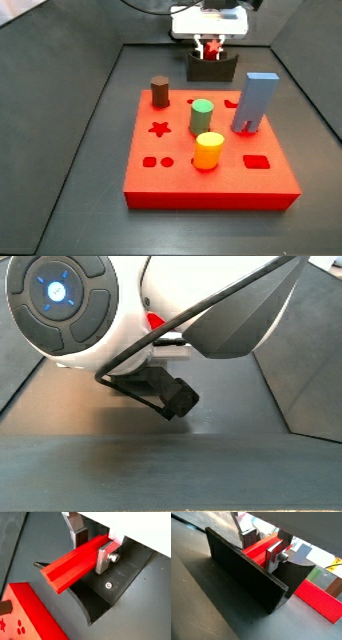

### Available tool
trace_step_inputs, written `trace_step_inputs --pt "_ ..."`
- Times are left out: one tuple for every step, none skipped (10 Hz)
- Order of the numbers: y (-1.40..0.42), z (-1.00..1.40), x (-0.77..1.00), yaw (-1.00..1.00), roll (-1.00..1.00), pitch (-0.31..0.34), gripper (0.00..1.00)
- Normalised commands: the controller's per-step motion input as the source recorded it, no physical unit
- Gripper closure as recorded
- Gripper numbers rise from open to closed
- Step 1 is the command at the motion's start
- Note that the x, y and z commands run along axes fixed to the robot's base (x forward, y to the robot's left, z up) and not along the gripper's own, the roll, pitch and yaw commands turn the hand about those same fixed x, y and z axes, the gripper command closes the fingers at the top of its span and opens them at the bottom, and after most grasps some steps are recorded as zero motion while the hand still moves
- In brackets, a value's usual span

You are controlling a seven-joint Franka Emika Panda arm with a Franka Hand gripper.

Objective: Pick up the star object. Move up. Place the star object on the fixture. Regrasp the star object. Move to above the board. Insert the star object.
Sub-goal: Place the star object on the fixture, then regrasp the star object.

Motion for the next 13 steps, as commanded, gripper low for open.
trace_step_inputs --pt "0.00 0.00 0.00 0.00 0.00 0.000 0.00" --pt "0.00 1.00 0.00 -0.01 -0.04 -0.047 0.00" --pt "0.00 1.00 0.00 0.00 -0.03 -0.047 0.00" --pt "0.01 1.00 -0.02 0.02 0.00 -0.034 0.00" --pt "0.00 1.00 -0.03 0.03 0.01 -0.025 0.00" --pt "0.00 1.00 -0.03 0.04 0.03 -0.003 0.00" --pt "0.00 0.91 -0.04 0.05 0.03 0.023 0.00" --pt "0.00 0.68 -0.03 0.04 0.03 0.056 0.00" --pt "0.00 0.56 -0.03 0.04 0.04 0.072 0.00" --pt "0.00 0.33 -0.03 0.02 0.04 0.096 0.00" --pt "-1.00 0.97 -0.08 0.02 1.00 0.092 0.00" --pt "-1.00 0.88 -0.08 0.02 1.00 0.091 0.00" --pt "-1.00 0.82 -0.10 0.02 1.00 0.077 0.00"
